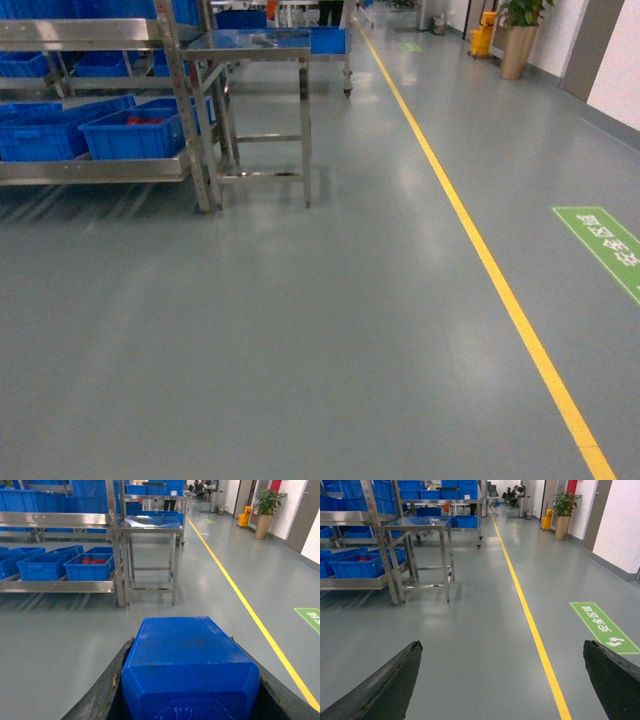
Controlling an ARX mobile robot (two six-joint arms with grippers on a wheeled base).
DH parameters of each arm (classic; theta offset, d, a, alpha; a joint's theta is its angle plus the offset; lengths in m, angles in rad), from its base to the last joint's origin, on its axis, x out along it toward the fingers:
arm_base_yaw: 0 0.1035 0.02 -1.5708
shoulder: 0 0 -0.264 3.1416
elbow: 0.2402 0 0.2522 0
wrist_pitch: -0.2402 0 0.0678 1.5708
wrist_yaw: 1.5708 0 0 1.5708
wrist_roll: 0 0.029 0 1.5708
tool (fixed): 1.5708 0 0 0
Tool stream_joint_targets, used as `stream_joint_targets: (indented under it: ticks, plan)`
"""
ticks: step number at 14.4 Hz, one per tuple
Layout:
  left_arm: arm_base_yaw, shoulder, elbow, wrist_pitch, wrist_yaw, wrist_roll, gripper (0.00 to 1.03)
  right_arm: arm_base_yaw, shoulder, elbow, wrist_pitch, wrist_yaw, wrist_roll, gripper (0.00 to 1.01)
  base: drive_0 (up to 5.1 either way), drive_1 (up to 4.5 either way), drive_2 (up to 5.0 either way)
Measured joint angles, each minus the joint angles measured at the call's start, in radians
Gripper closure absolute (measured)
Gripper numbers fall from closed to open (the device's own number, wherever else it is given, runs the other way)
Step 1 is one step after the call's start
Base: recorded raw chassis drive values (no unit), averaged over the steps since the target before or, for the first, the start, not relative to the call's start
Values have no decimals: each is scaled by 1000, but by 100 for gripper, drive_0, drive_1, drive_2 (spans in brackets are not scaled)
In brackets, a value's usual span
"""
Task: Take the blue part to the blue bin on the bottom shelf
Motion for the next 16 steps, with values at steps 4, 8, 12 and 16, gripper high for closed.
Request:
stream_joint_targets:
  ticks: [4,8,12,16]
  plan:
    - [0,0,0,2,0,0,59,0,0,0,3,0,0,3,-12,399,-423]
    - [0,0,0,1,0,0,59,0,0,0,0,0,0,3,-12,399,-423]
    - [0,-1,0,2,0,0,59,0,0,0,0,0,0,3,-12,399,-423]
    - [0,0,0,3,1,0,59,0,0,0,-1,0,0,3,-12,399,-423]
